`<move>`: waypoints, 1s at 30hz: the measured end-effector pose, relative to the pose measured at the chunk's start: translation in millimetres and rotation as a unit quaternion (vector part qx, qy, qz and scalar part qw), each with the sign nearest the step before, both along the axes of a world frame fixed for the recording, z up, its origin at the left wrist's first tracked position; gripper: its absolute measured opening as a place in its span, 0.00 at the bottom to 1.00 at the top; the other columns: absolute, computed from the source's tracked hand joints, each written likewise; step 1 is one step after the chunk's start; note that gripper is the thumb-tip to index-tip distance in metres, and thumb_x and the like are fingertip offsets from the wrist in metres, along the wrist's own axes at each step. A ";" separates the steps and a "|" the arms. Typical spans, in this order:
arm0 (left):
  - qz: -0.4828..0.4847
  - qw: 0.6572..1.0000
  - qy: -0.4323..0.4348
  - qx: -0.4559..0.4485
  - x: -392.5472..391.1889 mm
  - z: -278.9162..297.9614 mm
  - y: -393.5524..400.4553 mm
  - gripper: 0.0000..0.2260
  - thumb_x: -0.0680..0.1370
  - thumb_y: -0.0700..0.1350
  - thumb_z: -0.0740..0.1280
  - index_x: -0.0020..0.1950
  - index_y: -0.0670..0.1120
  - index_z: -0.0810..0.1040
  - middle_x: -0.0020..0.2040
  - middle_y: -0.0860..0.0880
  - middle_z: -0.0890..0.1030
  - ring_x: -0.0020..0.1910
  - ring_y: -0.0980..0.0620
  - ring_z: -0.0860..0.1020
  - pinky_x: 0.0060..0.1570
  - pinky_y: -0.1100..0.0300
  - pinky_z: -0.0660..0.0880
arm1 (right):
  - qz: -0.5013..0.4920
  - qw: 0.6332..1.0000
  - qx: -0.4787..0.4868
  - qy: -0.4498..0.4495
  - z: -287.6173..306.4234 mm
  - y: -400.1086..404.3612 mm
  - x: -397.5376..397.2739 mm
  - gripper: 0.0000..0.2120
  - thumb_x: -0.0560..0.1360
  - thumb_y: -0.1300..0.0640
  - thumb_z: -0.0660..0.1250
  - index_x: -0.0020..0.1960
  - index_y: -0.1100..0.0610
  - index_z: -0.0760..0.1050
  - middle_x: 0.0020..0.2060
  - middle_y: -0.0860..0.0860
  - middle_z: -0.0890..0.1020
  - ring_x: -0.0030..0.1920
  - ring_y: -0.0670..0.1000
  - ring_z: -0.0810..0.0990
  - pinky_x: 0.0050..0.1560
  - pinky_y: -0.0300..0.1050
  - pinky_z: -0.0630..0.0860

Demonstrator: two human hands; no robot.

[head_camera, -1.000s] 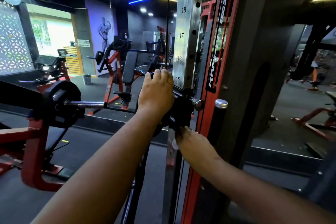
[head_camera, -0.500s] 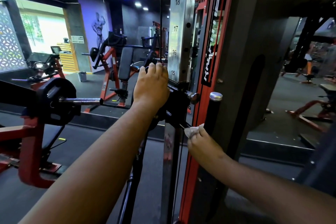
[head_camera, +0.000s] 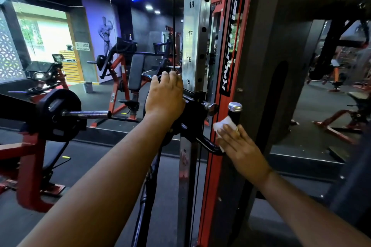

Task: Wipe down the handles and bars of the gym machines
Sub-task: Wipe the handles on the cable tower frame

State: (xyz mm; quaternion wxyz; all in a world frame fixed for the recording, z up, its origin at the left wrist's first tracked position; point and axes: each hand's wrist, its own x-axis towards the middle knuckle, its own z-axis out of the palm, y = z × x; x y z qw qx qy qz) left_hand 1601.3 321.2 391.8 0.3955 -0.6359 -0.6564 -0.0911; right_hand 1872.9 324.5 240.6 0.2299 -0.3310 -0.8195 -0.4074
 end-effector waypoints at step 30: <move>0.007 1.000 0.014 0.008 -0.6 -1.2 2.5 0.33 0.83 0.60 0.60 0.81 0.41 0.60 0.76 0.40 0.67 0.76 0.39 0.66 0.73 0.41 0.67 | 0.042 0.998 -0.033 0.026 -17.9 -7.6 -61.8 0.21 0.85 0.64 0.50 0.71 0.60 0.75 0.72 0.58 0.75 0.76 0.57 0.68 0.77 0.64 0.60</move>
